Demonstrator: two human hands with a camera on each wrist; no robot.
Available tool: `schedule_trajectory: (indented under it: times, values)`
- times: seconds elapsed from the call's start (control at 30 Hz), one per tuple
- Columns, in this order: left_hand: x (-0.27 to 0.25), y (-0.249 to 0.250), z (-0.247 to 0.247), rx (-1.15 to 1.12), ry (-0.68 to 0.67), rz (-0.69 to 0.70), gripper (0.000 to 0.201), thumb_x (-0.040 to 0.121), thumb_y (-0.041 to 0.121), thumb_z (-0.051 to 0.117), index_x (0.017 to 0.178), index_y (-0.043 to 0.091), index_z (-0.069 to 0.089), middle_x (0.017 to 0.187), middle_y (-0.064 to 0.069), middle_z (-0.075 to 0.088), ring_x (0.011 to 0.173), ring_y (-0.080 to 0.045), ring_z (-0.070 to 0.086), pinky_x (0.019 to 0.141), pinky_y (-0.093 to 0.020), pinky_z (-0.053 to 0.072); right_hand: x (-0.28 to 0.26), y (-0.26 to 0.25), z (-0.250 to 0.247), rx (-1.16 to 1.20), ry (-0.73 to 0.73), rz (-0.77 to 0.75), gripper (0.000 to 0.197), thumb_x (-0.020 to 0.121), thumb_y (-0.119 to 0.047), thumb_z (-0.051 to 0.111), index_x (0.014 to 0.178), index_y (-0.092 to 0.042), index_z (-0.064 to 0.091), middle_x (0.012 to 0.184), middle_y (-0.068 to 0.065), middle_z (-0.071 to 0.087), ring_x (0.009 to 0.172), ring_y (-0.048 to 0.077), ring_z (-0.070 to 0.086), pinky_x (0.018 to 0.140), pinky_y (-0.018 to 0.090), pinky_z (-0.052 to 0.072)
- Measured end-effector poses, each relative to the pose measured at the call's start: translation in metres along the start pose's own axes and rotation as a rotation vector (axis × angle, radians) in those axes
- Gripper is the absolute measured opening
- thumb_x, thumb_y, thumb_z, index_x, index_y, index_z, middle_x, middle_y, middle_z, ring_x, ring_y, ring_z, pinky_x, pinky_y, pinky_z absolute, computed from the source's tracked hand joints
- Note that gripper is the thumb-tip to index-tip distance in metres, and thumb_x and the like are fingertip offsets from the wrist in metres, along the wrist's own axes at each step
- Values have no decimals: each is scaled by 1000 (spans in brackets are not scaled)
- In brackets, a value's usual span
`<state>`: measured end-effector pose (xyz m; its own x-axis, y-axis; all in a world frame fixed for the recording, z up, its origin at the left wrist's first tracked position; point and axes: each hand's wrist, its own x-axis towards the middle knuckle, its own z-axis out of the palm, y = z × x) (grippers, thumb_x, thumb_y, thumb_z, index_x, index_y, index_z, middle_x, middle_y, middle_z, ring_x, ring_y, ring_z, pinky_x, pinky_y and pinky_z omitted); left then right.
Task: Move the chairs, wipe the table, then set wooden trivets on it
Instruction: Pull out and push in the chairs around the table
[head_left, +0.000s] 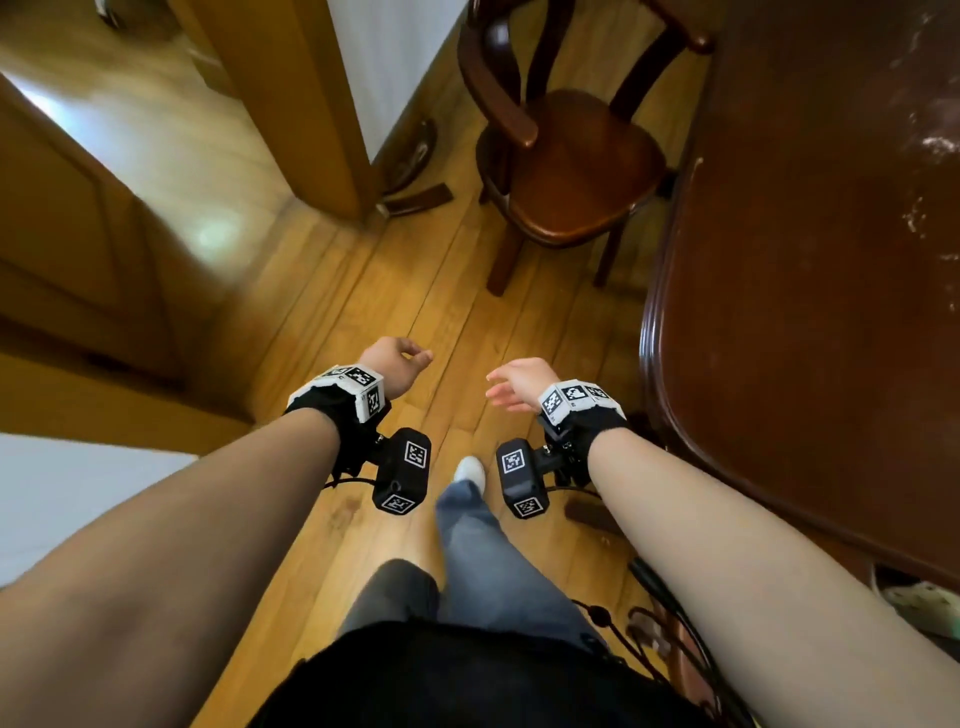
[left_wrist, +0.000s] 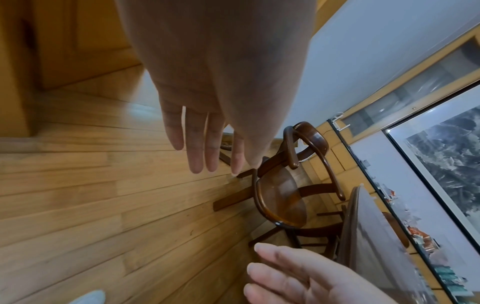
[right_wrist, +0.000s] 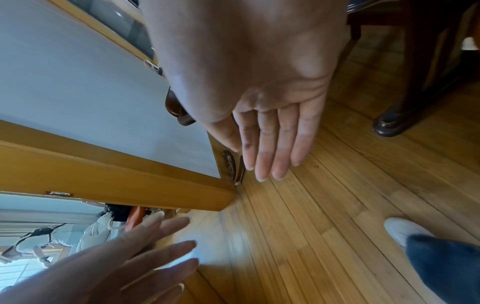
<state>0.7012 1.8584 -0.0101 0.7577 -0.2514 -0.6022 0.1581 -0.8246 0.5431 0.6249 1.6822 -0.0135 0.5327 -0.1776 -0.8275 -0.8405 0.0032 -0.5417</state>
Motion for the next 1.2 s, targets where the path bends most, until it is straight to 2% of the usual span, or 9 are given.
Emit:
schedule_trajectory:
  times: [0.17,0.3,0.43,0.53,0.6,0.73,0.93,1.1,1.2]
  values:
    - [81,49,-67,20,5,42,36,94,41,50,111,11,62,102,-14,70,94,-29,67,83,-39,53,46,-102,-15,10,35,-41,13,96,-11,47,103,-9,58,69,3,60,48,8,56,36,13,38]
    - [140,70,-105,40,-36,73,37,95,39,51,114,10,63,108,-12,68,99,-29,65,84,-37,51,85,-161,-20,41,70,-58,27,96,-10,47,117,1,59,72,4,60,60,13,56,57,20,44]
    - [205,92,-150,108,-71,150,35,96,37,49,108,8,65,100,-14,68,94,-29,65,80,-35,50,129,-216,-22,90,134,-48,30,96,-11,47,120,3,58,72,4,59,60,13,55,52,17,44]
    - [258,116,-191,147,-72,182,35,95,38,49,112,11,64,108,-12,67,101,-29,63,84,-34,48,158,-261,-22,164,175,-33,28,95,-10,49,118,5,58,72,5,59,60,14,54,56,20,44]
    - [281,128,-210,183,-74,217,34,96,37,49,113,12,65,111,-12,66,101,-29,62,85,-33,47,172,-278,-22,189,196,-50,26,94,-10,50,114,3,60,73,5,60,61,15,56,57,22,45]
    - [326,157,-240,251,-95,282,34,97,33,47,114,10,65,108,-6,64,99,-24,61,76,-26,43,200,-312,-26,261,226,-32,14,95,-13,50,85,-10,59,74,5,62,62,15,57,56,22,44]
    - [417,203,-261,265,-137,279,33,95,35,50,108,11,67,91,-5,64,82,-22,61,71,-29,47,260,-368,-53,340,289,13,20,97,-14,46,79,-15,56,68,5,61,52,13,55,51,22,42]
    - [490,256,-281,325,-115,302,30,96,30,49,113,10,63,115,-10,64,102,-28,60,87,-33,47,316,-424,-96,427,314,35,11,97,-20,47,91,-17,55,70,2,62,59,13,55,60,25,47]
    - [533,293,-289,365,-96,331,32,95,30,50,120,11,58,116,-13,62,110,-30,57,93,-34,43,338,-457,-123,457,357,34,10,98,-19,45,95,-15,54,71,2,60,61,12,54,63,25,48]
